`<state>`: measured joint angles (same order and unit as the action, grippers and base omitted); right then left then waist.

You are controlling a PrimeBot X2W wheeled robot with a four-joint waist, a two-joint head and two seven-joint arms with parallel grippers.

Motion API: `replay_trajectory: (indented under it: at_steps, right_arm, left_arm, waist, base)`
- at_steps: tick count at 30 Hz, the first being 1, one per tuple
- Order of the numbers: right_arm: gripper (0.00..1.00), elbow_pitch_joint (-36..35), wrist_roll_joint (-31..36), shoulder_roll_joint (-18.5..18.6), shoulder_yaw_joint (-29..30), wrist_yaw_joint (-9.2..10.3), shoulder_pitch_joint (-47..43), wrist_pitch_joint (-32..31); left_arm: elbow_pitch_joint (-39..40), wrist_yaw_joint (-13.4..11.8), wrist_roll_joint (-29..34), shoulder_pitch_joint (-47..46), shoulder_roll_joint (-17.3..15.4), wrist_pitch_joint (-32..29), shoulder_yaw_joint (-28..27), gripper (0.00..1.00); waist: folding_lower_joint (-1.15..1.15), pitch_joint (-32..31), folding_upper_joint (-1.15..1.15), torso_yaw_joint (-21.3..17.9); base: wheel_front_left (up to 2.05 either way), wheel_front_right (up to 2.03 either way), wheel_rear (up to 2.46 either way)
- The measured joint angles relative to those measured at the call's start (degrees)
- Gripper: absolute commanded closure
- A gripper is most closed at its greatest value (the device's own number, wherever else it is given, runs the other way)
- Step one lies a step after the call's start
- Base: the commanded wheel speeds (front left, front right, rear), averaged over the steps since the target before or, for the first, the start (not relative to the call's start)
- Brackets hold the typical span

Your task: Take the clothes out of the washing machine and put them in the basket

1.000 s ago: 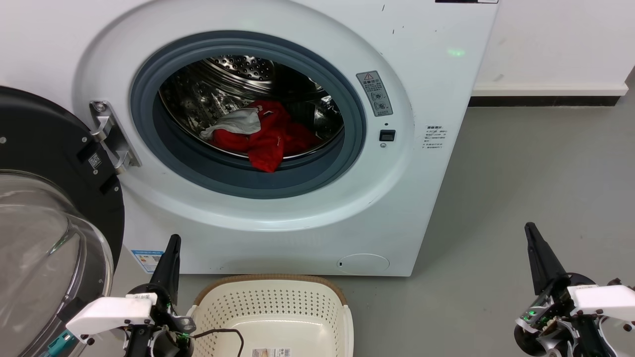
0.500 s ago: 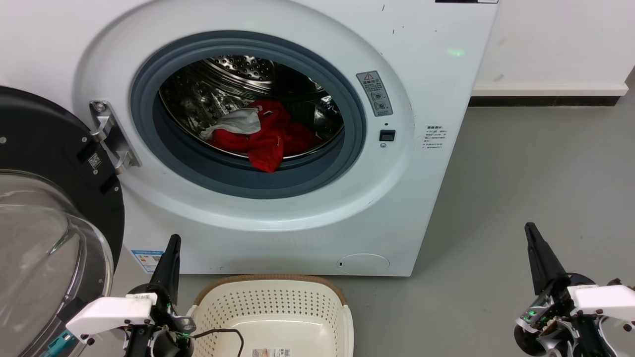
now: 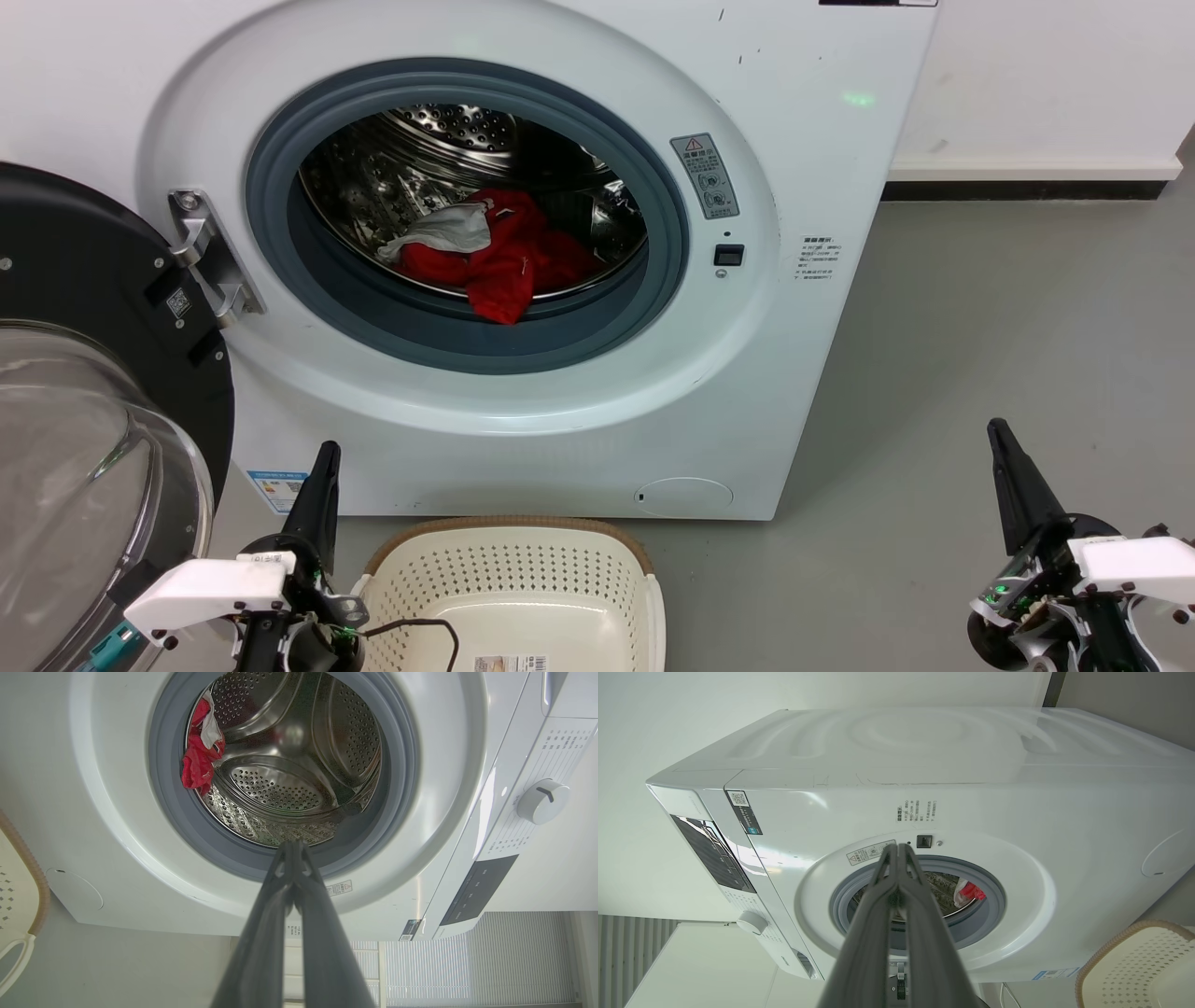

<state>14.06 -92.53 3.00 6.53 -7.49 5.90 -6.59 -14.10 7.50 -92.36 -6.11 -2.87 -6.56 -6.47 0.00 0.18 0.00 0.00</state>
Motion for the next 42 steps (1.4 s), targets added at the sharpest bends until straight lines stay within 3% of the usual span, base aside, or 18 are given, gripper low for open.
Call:
replay_trajectory:
  at_steps: [8,9,15,22,25,27,42]
  right_arm:
    - [1.00,0.00,0.00,0.00,0.00,0.00,0.00,0.00]
    - [0.00,0.26,-0.02,0.00,-0.02,0.00,-0.14,0.00]
    - [0.00,2.25,0.04,-0.09,-0.19,0.00,-2.68,0.60]
    - [0.00,1.12,4.35,-0.10,-0.27,0.00,-2.83,2.61]
    - [0.00,0.37,7.51,-0.11,-0.31,0.00,-3.26,3.38]
    - [0.00,-0.99,13.32,-0.13,-0.41,0.00,-3.65,4.43]
    - [0.00,-6.24,31.62,-0.20,-0.73,0.00,-5.11,7.86]
  left_arm:
    - [0.00,0.00,0.00,0.00,0.00,0.00,0.00,1.00]
    - [-0.31,-0.01,0.00,0.12,0.03,0.01,0.05,0.00]
    - [-2.19,-0.02,0.53,2.65,0.25,0.62,0.37,0.00]
    - [-0.18,-0.64,5.78,2.65,0.25,2.58,0.40,0.00]
    - [1.10,-1.30,9.02,2.68,0.25,3.36,0.67,0.00]
    - [2.71,-2.64,13.74,3.00,0.25,4.35,1.33,0.00]
    - [6.15,-6.87,30.27,4.28,0.22,7.87,4.21,0.00]
  waist:
    - [0.00,0.00,0.00,0.00]
    - [0.00,0.00,0.00,0.00]
    - [0.00,0.01,0.00,0.00]
    - [0.00,0.11,0.00,-0.03]
    - [0.00,0.16,0.00,-0.05]
    - [0.00,0.24,0.00,-0.08]
    - [0.00,0.50,0.00,-0.19]
  base:
    - [0.00,0.00,0.00]
    - [0.00,0.00,0.00]
    - [0.00,0.00,0.00]
    - [0.00,0.00,0.00]
    - [0.00,0.00,0.00]
    - [0.00,0.00,0.00]
    - [0.00,0.00,0.00]
